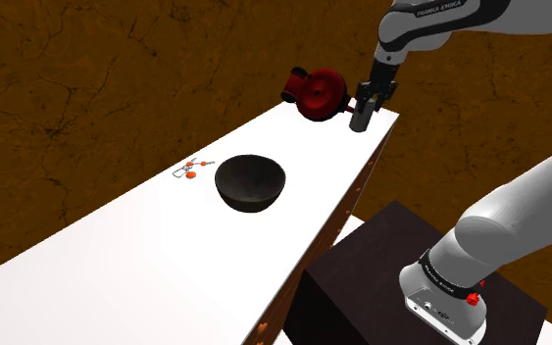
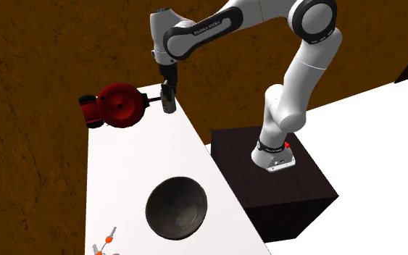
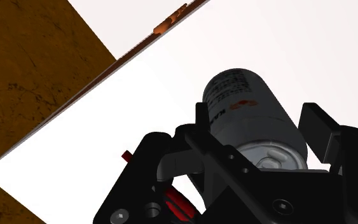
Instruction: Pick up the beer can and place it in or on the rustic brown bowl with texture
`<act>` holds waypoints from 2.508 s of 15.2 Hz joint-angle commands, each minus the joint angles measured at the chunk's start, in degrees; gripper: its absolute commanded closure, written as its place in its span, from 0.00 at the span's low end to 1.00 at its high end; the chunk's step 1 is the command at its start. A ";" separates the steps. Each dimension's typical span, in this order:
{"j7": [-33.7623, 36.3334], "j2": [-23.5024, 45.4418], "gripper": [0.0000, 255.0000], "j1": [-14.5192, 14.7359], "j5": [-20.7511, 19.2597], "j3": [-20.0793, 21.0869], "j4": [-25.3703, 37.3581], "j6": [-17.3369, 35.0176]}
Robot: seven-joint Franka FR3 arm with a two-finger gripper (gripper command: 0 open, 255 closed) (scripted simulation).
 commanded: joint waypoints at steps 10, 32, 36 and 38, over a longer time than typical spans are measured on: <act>0.14 -1.57 1.00 0.09 -0.14 0.36 6.87 -8.41; 18.26 -8.63 1.00 6.89 2.58 12.75 7.59 -16.52; 23.82 -8.72 1.00 9.02 3.88 16.57 8.05 -17.05; 26.61 -8.40 1.00 10.05 4.51 18.50 8.66 -17.30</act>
